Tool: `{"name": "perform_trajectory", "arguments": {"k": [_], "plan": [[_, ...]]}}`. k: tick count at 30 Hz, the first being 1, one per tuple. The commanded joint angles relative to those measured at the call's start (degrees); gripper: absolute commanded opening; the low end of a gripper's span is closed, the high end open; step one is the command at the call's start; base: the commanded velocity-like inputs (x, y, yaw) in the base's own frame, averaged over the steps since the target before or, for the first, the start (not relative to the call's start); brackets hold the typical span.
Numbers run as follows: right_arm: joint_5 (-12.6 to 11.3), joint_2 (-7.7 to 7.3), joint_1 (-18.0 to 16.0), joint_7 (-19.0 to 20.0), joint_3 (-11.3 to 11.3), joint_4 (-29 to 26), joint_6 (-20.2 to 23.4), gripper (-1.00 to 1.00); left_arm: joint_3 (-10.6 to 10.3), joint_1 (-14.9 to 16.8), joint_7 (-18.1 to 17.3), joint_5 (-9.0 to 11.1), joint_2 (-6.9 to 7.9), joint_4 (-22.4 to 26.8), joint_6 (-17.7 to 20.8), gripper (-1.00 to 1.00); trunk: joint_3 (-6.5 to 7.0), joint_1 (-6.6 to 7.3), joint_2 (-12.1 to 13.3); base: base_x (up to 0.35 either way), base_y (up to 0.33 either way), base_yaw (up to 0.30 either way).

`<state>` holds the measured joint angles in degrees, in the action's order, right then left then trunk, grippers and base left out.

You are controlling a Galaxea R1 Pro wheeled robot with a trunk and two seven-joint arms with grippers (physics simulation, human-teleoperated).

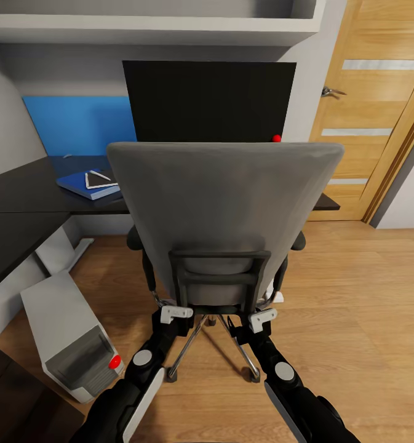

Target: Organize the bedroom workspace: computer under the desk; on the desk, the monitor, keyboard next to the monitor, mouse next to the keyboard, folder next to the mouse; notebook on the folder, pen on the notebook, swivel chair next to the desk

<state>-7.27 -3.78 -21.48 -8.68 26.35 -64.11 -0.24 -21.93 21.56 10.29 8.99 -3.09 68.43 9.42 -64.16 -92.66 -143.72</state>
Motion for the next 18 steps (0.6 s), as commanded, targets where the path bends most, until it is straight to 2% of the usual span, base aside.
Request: {"name": "perform_trajectory", "arguments": {"k": [1,13,18], "plan": [[-0.6,-0.08,-0.1,-0.5,0.3,0.0,0.0,1.0,-0.1,0.0,0.2,0.6,0.1,0.1,0.2,1.0,-0.05,0.01,0.0,0.0,0.0,0.0],[-0.6,-0.08,-0.1,-0.5,0.3,0.0,0.0,1.0,-0.1,0.0,-0.7,0.6,0.36,0.1,0.2,1.0,-0.05,0.01,0.0,-0.002,0.0,0.0],[-0.6,-0.08,-0.1,-0.5,0.3,0.0,0.0,1.0,-0.1,0.0,-0.7,0.6,0.37,0.1,0.3,1.0,-0.05,0.01,0.0,-0.148,-0.026,0.0]]}}
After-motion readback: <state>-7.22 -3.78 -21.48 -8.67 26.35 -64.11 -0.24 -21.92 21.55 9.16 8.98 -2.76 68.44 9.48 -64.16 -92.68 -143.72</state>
